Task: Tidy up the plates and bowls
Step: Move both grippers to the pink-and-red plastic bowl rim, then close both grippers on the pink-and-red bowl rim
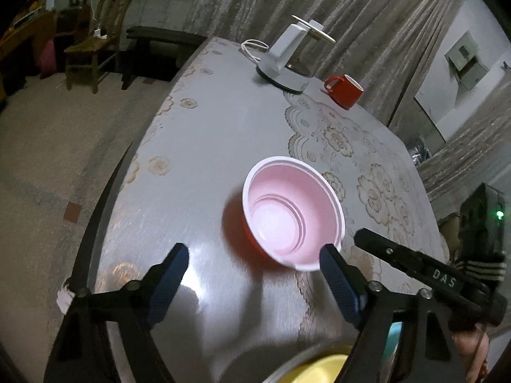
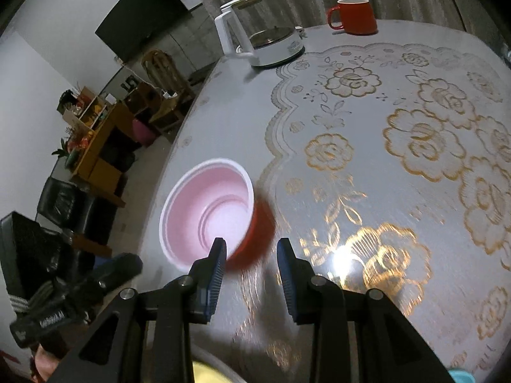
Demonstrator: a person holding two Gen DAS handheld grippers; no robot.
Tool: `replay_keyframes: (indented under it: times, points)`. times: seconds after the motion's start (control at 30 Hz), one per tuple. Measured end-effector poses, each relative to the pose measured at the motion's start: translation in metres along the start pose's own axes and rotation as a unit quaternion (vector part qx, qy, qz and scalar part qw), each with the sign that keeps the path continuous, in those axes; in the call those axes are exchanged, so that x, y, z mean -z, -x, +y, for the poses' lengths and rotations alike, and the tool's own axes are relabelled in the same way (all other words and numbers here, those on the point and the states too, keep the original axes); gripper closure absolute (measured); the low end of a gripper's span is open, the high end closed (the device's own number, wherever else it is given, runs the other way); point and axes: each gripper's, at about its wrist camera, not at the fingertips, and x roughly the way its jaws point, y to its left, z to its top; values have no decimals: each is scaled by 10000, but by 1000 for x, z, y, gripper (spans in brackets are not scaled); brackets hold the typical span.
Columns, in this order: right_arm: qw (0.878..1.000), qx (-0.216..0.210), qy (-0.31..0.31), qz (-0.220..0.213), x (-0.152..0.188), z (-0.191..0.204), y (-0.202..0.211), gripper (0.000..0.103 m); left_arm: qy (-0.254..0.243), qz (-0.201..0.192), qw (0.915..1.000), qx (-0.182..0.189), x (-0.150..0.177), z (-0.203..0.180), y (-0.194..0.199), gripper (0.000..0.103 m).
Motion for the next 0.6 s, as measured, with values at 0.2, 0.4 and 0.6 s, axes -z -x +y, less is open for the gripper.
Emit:
replay_keyframes:
  times: [0.2,0.4,0.6]
  points:
    - [9995,-97,-229,170,-12,-6,-24,71,-15,263,9996,129,-3,0,-22,33]
    - [9995,-44,-189,259,-13,-6,-38,71,-71,354,9993,123,-4,-1,-35,41]
    - [9992,-111,-91,376,-11,-3,-50,85,-267,458,9986,48,-3,-6,-46,62]
